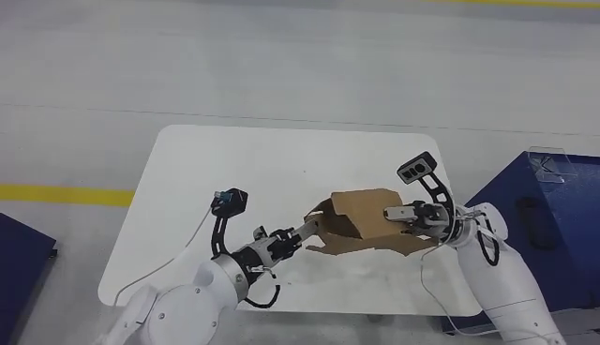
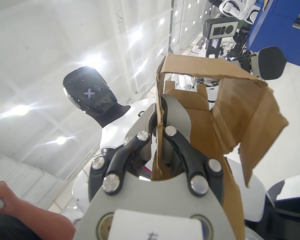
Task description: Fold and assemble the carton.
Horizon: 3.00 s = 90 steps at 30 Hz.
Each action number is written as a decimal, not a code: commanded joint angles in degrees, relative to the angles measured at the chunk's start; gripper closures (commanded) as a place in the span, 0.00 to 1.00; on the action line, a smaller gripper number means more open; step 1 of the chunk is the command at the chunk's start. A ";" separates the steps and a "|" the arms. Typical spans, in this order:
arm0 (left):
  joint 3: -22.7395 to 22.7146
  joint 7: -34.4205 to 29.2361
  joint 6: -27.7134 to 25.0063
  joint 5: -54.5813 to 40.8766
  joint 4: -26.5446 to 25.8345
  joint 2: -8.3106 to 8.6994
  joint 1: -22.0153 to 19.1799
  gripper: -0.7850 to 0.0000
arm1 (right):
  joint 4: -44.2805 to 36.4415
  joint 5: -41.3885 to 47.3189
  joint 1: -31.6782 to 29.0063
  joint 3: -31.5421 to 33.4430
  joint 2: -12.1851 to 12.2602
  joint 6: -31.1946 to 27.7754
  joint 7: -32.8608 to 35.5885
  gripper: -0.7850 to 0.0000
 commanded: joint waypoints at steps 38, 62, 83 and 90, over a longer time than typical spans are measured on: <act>3.31 5.27 -1.94 -1.05 -0.73 -1.54 0.63 0.00 | 4.28 -2.09 3.23 -0.94 -0.84 -1.25 0.00 1.00; 6.05 4.80 3.65 0.74 2.47 -2.94 -3.56 0.00 | 3.76 -7.07 3.30 -2.41 -0.72 -2.29 -0.08 1.00; -5.26 14.70 -11.29 -12.72 -4.65 -2.96 7.95 0.00 | 7.36 13.19 4.49 -5.47 -3.76 -1.33 -2.22 1.00; -10.37 12.87 -16.55 -20.74 -3.53 -2.85 10.36 0.00 | 10.32 17.44 5.66 -7.78 -5.18 -1.71 -0.34 1.00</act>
